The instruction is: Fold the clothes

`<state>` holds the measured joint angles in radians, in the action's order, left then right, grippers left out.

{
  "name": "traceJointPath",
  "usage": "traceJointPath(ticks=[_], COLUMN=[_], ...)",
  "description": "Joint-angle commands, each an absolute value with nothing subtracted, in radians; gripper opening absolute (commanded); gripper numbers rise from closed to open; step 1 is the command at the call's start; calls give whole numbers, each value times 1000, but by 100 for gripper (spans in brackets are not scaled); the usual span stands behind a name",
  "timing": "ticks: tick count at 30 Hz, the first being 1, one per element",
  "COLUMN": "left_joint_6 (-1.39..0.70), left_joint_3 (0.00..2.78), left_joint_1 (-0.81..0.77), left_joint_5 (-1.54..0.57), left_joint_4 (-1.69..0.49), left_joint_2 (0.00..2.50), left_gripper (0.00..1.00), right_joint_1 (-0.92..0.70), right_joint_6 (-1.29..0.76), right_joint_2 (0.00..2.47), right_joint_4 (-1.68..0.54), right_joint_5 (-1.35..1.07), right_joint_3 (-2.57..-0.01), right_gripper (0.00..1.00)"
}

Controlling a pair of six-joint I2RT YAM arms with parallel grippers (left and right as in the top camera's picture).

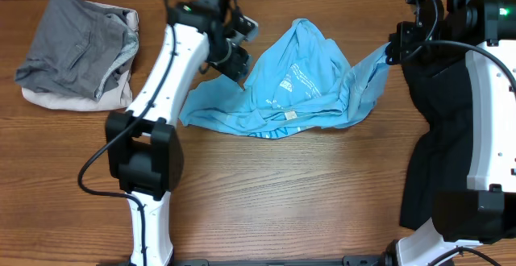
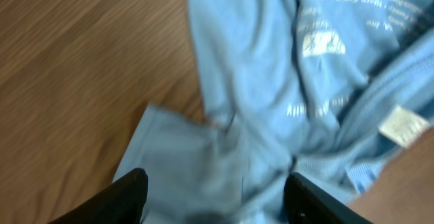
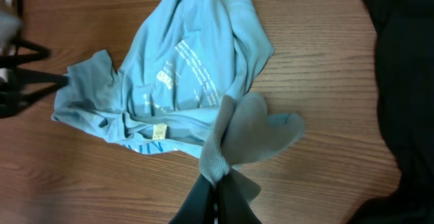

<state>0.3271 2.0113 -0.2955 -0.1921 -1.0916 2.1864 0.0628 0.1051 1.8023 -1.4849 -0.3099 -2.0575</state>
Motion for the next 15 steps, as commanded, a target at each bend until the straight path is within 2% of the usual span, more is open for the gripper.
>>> traceJointPath(ticks=[1,9,15], left_joint_6=[413,357,164], left_joint_3=[1933,1878,1878], left_joint_1=[-344,-372,-319], left_joint_5=[-191,-67,-67], left_joint_4=[-993,-881,-855], left_joint_2=[2187,2262,2335], left_gripper=[68,64,59], right_joint_1=[61,61,61], right_joint_6=[105,105,105], right_joint_2=[1779,1779,1779], right_joint_4=[-1482,-1490,-1492], right_joint_5=[-319,-317,-315], right_joint_3=[-2054,-2054,-2054], right_gripper=[4,4,4])
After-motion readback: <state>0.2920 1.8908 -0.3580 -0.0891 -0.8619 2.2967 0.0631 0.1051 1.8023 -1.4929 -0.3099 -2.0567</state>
